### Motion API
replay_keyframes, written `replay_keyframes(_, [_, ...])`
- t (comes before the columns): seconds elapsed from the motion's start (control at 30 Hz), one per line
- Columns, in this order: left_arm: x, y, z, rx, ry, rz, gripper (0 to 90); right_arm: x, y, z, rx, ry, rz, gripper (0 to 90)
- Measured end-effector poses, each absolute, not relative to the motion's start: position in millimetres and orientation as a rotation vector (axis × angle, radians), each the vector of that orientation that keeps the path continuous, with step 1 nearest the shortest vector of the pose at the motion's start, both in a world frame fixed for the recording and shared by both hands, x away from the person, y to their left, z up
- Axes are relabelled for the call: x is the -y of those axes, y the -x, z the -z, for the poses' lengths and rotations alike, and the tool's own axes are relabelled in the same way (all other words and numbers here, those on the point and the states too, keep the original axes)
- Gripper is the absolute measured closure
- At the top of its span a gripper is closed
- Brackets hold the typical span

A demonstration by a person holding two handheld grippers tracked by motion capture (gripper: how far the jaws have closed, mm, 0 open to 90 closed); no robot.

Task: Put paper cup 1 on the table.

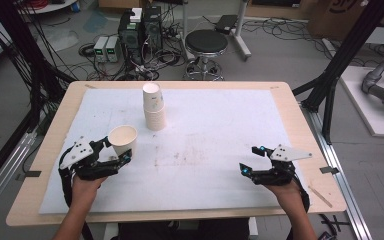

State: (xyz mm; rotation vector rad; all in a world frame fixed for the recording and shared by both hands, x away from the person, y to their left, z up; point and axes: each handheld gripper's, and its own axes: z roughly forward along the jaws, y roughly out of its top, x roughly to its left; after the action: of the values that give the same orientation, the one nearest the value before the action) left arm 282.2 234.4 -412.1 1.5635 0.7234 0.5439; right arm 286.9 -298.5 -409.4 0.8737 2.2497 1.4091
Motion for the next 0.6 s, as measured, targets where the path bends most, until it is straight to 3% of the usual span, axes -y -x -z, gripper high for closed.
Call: replay_keyframes(0.6, [-278, -306, 430, -0.889, -1.513, -0.684, 29.5, 301, -284, 412, -2.254, -0.884, -1.397, 22.0])
